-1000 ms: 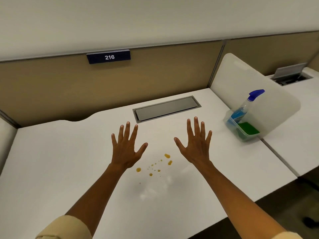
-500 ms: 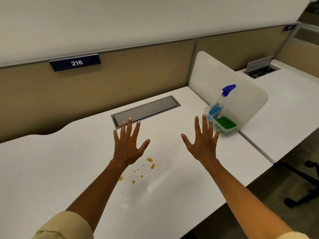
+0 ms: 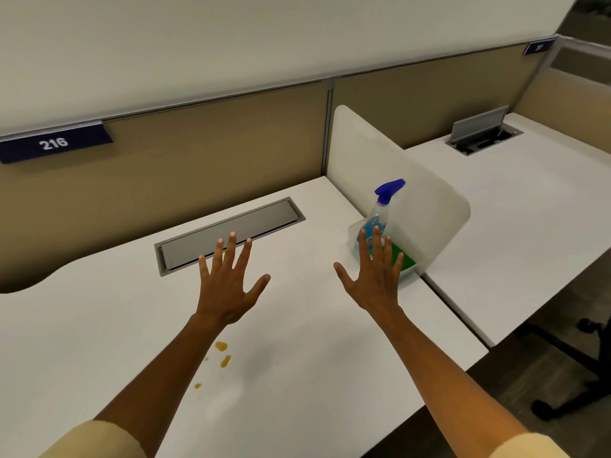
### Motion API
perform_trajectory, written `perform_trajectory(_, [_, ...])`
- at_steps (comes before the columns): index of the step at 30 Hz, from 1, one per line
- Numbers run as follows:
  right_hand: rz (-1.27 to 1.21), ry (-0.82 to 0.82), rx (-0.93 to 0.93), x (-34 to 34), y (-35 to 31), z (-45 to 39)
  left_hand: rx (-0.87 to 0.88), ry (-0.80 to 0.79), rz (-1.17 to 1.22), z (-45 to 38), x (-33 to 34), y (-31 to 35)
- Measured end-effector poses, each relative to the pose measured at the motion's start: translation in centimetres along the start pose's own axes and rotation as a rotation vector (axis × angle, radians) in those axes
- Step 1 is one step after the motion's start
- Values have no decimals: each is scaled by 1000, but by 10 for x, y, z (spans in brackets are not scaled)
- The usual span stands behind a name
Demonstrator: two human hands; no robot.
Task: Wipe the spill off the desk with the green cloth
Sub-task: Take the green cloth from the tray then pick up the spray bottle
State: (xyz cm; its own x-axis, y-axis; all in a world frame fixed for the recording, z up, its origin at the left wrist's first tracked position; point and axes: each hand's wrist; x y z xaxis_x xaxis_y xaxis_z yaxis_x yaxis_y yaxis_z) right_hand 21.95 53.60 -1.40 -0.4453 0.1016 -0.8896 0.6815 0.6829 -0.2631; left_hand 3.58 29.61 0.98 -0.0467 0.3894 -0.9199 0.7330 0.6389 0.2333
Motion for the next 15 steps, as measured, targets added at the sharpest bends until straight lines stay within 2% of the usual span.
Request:
perform_trajectory(8, [112,-165,9,38,65,-43,-19,-51,-10,-25,47,44])
perform_trajectory(15, [114,-237,48,67,91,-68,-27,-102,-12,-49,74,61])
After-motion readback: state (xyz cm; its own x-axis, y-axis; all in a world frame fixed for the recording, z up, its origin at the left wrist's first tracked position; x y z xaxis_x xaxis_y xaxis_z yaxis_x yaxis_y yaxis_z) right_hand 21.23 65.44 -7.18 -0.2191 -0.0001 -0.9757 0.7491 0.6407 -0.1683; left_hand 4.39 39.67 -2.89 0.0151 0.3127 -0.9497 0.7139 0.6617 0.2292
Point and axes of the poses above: each hand's wrist, its own z-axis away from the middle knuckle, its own x-axis out of the palm, y = z × x, and after that the axes turned 12 degrees about y, right-handed
